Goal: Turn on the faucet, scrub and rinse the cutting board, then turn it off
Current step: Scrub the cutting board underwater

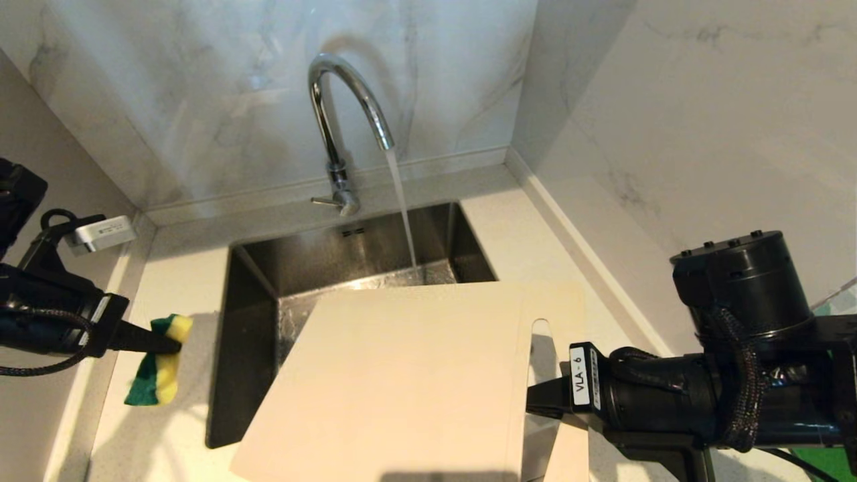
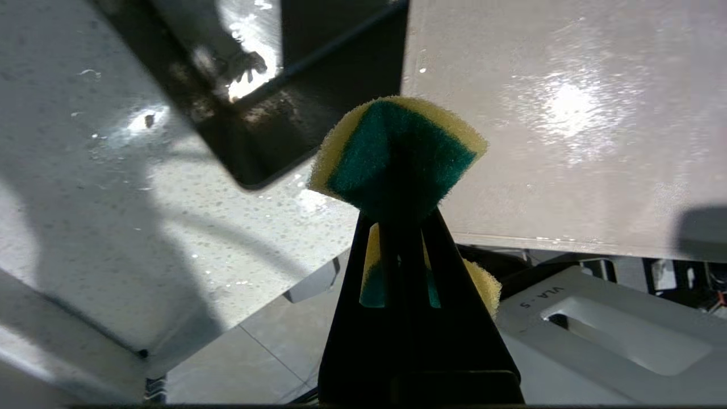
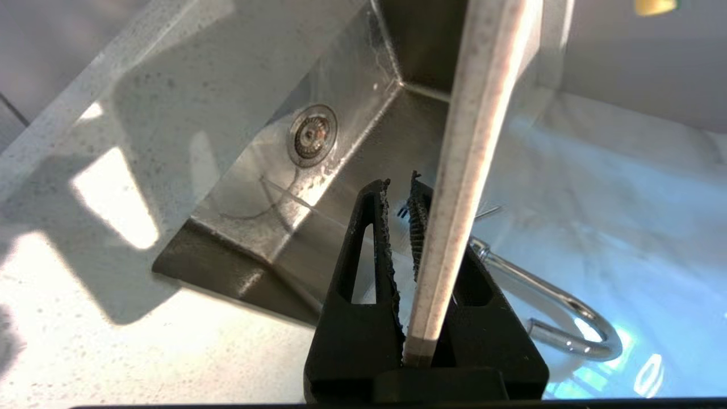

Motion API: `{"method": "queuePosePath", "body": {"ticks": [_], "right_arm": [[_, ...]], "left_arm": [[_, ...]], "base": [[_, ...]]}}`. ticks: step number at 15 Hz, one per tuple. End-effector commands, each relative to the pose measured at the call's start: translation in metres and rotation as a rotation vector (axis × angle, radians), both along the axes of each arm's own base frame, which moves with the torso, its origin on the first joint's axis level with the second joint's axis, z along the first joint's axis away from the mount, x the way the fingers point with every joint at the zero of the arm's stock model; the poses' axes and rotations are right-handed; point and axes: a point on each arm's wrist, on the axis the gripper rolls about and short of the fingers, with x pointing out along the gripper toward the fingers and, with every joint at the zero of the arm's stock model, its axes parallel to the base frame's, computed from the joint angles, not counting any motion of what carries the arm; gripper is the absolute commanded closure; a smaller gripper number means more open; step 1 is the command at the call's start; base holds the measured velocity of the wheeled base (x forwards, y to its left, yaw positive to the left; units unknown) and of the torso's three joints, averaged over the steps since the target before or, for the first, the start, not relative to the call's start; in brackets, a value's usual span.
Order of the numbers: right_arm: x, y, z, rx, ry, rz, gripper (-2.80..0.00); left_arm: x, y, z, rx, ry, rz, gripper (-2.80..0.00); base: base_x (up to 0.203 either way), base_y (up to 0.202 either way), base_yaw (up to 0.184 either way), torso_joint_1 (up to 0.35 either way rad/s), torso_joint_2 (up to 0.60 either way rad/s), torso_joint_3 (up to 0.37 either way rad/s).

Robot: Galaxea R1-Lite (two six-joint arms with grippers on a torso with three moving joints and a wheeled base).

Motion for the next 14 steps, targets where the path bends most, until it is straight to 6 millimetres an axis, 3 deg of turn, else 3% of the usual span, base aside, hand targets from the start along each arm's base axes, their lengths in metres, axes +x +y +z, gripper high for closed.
{"method": "queuePosePath", "body": {"ticks": [1, 6, 9, 12, 14], "right_arm": [[-0.003, 0.0, 0.002, -0.001, -0.021, 0.016, 0.0], [-0.008, 0.0, 0.002, -0.001, -0.025, 0.022, 0.0], [-0.008, -0.001, 0.002, -0.001, -0.024, 0.022, 0.0], [-0.008, -0.001, 0.002, 0.0, -0.025, 0.019, 0.0], [-0.009, -0.001, 0.002, 0.0, -0.024, 0.021, 0.0]], "left_arm": [[0.0, -0.013, 0.001, -0.01, 0.007, -0.043, 0.0], [0.001, -0.062, 0.027, -0.053, -0.005, -0.159, 0.0], [-0.007, -0.103, 0.046, -0.1, 0.014, -0.259, 0.0], [-0.016, -0.154, 0.045, -0.096, 0.059, -0.35, 0.0], [-0.013, -0.185, 0.031, -0.065, 0.104, -0.377, 0.0]], "base": [[0.0, 0.0, 0.0, 0.0, 0.0, 0.0], [0.0, 0.0, 0.0, 0.0, 0.0, 0.0], [0.0, 0.0, 0.0, 0.0, 0.0, 0.0], [0.0, 0.0, 0.0, 0.0, 0.0, 0.0], [0.0, 0.0, 0.0, 0.0, 0.0, 0.0]]}}
